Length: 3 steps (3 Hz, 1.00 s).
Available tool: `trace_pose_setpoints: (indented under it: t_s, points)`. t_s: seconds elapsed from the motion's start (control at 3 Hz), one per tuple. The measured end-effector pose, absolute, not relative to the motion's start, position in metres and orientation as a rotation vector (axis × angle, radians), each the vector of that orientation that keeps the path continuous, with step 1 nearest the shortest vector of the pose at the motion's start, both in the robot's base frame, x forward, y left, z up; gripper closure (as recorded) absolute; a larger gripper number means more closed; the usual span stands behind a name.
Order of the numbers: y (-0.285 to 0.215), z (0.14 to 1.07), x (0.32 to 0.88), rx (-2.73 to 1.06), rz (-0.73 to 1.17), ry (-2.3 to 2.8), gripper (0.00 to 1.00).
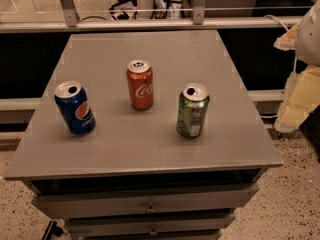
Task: Move pepsi can near coke can
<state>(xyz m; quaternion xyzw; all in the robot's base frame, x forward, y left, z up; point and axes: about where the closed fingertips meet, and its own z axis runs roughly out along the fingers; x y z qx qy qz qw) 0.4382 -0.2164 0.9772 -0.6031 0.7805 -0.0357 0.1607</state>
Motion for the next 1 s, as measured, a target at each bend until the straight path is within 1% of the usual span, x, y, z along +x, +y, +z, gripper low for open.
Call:
trace_pose_setpoints:
  t_s: [0.67, 1.0]
  points:
    - [-0.207, 0.984, 0.442, -1.725, -0.108, 2.204, 0.0]
    - [-0.169, 0.998, 0.453, -1.764, -0.096, 2.139, 0.0]
